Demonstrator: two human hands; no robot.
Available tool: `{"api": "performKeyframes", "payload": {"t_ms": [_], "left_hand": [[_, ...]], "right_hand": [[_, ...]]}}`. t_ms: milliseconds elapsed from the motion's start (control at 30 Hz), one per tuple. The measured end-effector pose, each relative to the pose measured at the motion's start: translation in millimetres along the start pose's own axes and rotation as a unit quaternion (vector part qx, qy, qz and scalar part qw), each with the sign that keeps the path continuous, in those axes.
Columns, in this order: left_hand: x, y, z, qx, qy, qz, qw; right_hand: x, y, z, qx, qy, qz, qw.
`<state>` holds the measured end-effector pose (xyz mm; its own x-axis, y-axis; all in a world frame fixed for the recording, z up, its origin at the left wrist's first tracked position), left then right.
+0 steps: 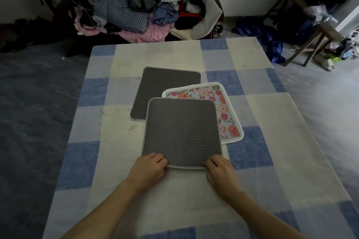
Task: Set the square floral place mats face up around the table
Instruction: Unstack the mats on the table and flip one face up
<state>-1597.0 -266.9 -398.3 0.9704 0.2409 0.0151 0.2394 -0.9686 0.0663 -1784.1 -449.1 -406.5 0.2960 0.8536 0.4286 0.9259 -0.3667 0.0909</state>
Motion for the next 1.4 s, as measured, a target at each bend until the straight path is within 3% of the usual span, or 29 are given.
{"api": "performKeyframes", "payload": {"t_ms": [333, 700, 867, 1400], "left_hand": [[11.9, 24.7, -54.3, -0.139, 0.021, -0.049, 0.989], [8.8, 12.9, -123.0, -0.168, 0.031, -0.105, 0.98], [11.2, 5.1, -145.5, -0.207, 0.021, -0.091, 0.974], [-62.1, -41.8, -212.7, -0.275, 0.025, -0.123, 0.953]], "right_hand": [[8.8, 25.5, -44.1, -0.091, 0.038, 0.018, 0.995], [47.6, 27.8, -102.8, -0.202, 0.042, -0.011, 0.978], [63.0, 17.8, -127.5, -0.247, 0.039, -0.027, 0.968], [79.0, -46.9, -180.2, -0.273, 0.126, -0.065, 0.952]]}}
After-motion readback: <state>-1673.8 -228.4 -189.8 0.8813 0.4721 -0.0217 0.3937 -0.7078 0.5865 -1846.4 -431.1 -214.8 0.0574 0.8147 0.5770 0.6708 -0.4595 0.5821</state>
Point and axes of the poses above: each hand's wrist, its own y-axis towards the middle knuckle, its own z-axis out of the palm, x = y × z, the point moved 1 cm from there along y, towards the middle knuckle, and after that the axes turned 8 degrees about y, right-handed, at the moved point
